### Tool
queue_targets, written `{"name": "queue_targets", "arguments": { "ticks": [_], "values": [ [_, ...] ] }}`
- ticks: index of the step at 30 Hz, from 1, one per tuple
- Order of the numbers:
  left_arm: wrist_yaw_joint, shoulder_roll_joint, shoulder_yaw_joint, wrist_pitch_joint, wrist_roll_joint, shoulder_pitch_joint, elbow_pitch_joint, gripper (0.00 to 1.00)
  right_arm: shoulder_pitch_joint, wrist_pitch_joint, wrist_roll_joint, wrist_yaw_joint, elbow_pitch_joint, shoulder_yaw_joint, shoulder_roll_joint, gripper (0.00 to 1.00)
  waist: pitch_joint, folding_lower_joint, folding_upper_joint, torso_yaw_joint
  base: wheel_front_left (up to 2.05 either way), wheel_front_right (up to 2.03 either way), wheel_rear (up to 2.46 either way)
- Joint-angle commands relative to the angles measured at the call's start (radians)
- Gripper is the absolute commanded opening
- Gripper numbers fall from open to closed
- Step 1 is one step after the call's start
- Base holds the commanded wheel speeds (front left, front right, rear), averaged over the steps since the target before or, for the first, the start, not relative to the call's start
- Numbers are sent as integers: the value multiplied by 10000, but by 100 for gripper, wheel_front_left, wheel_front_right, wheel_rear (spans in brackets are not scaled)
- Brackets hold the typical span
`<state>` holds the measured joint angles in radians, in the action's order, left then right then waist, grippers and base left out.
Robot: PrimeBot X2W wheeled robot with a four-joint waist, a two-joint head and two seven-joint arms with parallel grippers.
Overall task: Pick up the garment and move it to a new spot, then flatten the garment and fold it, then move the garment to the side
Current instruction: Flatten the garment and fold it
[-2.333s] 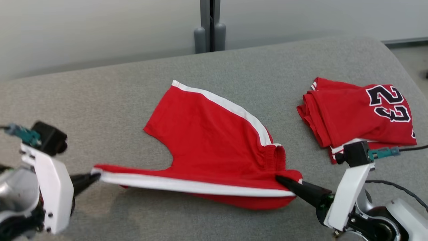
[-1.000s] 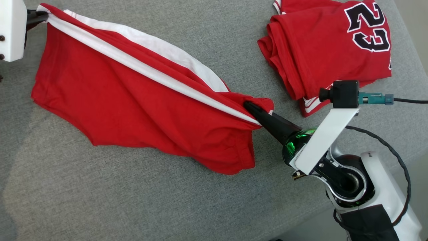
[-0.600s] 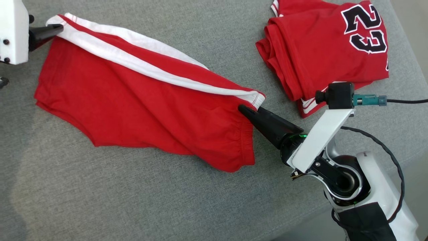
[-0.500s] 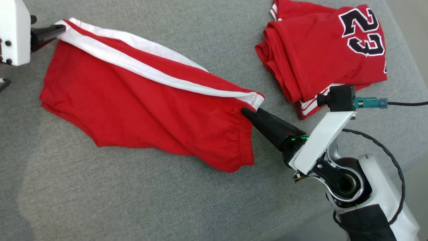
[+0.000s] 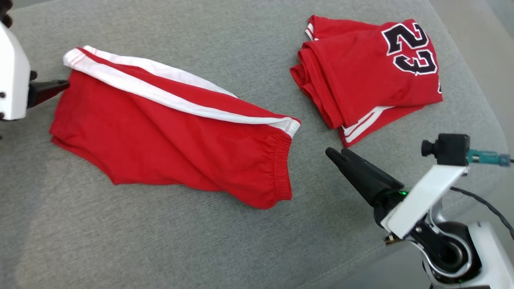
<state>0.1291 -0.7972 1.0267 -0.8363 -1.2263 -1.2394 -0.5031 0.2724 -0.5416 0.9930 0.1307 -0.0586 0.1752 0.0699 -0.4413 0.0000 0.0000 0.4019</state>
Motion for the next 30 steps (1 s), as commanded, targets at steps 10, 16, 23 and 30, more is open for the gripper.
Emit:
{"name": "queue_targets", "arguments": {
  "ticks": [10,16,23,30],
  "values": [
    [-210,-680,144,-797,-529,711,59,100,-1161,258,-86,1,-1128,-428,-107,100,-545,0,0,753,0,0,0],
    [-414,-592,63,-1604,-1389,987,588,71,-1323,341,-147,1,-1091,-389,-139,100,-583,0,0,730,0,0,0],
    [-634,-757,-131,-1745,-1698,996,1330,0,-1136,425,-196,1,-965,-387,-169,100,-548,0,0,455,0,0,0],
    [-620,-635,-192,-1192,-1787,1354,1275,0,-1010,259,-375,1,-746,-569,-164,100,70,0,0,-146,0,0,0]
  ]
}}
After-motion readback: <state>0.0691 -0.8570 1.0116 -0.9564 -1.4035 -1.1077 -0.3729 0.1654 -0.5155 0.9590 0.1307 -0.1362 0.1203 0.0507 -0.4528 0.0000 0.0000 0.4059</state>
